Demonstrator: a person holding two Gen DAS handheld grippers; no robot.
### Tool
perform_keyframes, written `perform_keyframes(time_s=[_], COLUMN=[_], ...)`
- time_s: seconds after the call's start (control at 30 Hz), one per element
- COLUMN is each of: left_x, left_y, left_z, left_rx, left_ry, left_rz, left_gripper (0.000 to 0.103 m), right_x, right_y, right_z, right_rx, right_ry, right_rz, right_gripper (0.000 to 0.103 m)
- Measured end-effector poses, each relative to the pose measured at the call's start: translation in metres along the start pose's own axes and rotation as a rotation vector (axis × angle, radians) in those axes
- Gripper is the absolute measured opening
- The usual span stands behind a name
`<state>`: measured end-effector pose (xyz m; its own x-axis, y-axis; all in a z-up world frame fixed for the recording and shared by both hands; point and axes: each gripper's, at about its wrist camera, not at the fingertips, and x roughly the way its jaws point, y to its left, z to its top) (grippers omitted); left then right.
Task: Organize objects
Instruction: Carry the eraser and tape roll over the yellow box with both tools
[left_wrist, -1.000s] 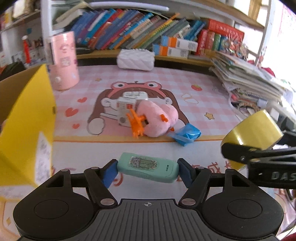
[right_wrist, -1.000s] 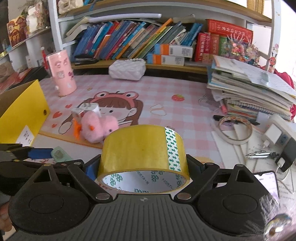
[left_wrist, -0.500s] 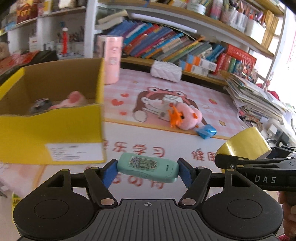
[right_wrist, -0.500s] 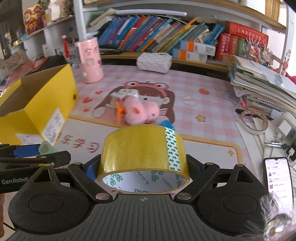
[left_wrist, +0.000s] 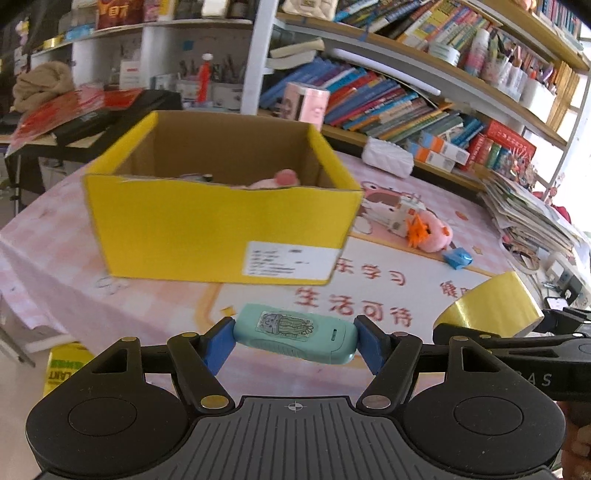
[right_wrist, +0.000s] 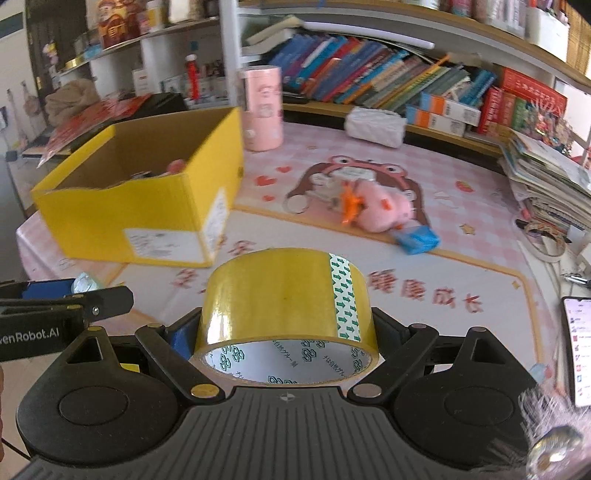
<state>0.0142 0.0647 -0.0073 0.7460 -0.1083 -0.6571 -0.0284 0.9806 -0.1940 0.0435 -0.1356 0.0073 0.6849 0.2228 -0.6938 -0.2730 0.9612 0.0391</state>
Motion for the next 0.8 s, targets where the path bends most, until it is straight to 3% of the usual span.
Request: perform_keyframes(time_s=[0.8], left_x=[-0.071], left_y=[0.080], left_z=[-0.032], left_rx=[-0.028], left_ry=[-0.046], left_rz=[0.052], left_gripper=[0.070], right_x=[-0.027], right_y=[0.110], right_z=[-0.031], right_rx=[-0.039], right_ry=[-0.004], right_rz=[0.085], right_gripper=[0.090])
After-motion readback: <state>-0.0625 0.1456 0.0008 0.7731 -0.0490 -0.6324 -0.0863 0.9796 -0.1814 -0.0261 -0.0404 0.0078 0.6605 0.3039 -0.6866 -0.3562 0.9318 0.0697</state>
